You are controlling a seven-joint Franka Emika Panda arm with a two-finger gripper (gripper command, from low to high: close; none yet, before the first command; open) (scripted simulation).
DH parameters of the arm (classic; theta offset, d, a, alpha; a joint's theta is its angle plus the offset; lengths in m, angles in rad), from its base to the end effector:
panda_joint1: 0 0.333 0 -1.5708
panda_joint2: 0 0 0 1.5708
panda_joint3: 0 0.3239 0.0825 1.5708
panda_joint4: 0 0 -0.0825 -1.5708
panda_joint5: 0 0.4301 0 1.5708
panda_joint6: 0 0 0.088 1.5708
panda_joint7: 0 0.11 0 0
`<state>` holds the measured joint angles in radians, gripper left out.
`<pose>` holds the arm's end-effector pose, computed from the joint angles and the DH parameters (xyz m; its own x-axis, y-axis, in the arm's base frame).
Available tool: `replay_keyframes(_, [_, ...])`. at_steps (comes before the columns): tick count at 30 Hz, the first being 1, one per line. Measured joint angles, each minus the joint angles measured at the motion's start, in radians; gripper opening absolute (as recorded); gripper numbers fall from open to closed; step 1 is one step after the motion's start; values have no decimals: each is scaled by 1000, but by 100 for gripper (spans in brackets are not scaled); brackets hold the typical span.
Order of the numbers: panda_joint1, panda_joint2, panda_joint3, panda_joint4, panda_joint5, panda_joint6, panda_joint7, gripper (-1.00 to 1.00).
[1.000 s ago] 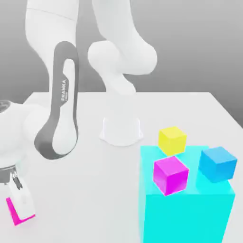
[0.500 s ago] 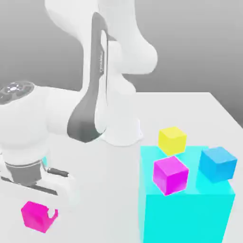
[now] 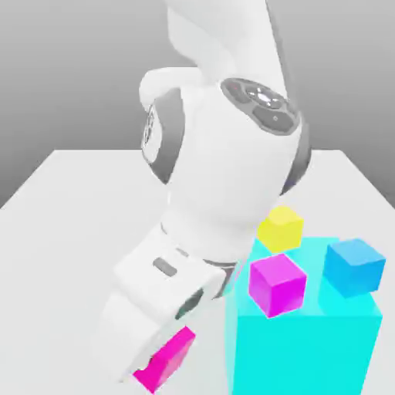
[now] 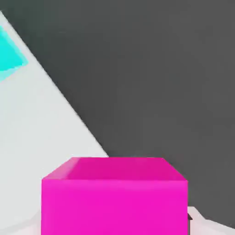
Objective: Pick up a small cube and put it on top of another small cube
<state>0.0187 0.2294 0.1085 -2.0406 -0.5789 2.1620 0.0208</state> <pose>0.6144 0.0542 0.3027 0.8996 0.4062 -0.1602 0.4353 -0.8056 0.4019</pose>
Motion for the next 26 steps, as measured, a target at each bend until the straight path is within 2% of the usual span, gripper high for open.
replay_keyframes(2, [55,-52,44,25,-24,-88,7,-100])
replay_keyframes(4, [84,-92,67,26,20,-126,77,-100])
replay_keyframes(17, [178,-317,103,-61,522,-169,661,-100])
replay_keyframes(19, [158,-316,91,-79,583,-133,727,-100])
replay_keyframes(22, [157,-274,92,-149,594,-17,753,-100])
replay_keyframes(23, [158,-266,92,-163,593,5,755,100])
replay_keyframes(26, [158,-266,92,-163,593,5,755,100])
